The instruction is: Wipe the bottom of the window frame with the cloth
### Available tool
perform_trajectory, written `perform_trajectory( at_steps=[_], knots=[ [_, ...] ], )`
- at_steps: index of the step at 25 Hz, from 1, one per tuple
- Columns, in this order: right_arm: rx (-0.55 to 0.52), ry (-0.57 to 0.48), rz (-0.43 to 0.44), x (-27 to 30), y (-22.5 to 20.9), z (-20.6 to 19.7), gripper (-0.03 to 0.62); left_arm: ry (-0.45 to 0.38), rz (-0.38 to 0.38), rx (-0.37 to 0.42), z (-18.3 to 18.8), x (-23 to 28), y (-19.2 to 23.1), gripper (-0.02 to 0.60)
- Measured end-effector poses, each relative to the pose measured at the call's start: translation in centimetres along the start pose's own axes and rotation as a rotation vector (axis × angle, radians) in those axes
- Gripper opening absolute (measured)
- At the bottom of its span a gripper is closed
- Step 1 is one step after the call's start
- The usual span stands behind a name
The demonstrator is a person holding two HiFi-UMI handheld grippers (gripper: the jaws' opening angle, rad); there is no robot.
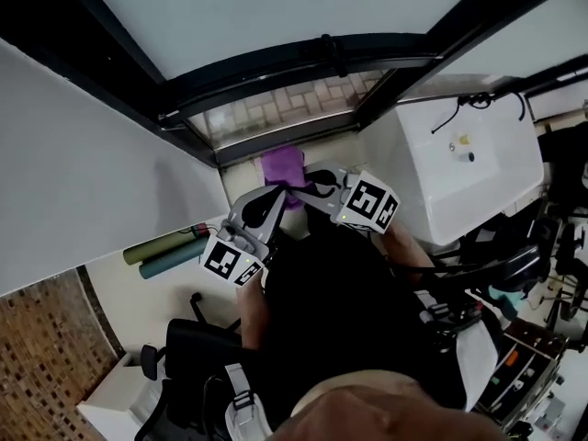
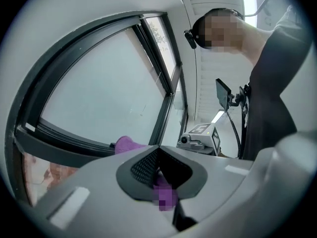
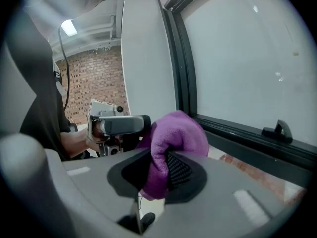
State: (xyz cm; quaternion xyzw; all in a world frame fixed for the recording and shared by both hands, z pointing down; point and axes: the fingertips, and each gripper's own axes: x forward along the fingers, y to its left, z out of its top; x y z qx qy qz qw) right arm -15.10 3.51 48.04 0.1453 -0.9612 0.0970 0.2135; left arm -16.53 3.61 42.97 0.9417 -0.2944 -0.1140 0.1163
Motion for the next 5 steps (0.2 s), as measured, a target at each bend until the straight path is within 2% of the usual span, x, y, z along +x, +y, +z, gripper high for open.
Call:
perform_trajectory(
  at_steps=[5],
  knots=[
    [-0.019, -0.004, -0.053, 1.4, 0.9, 0.8, 0.064, -0.017, -0.027, 0.018, 0.8, -2.1, 1.5, 0.000]
  ],
)
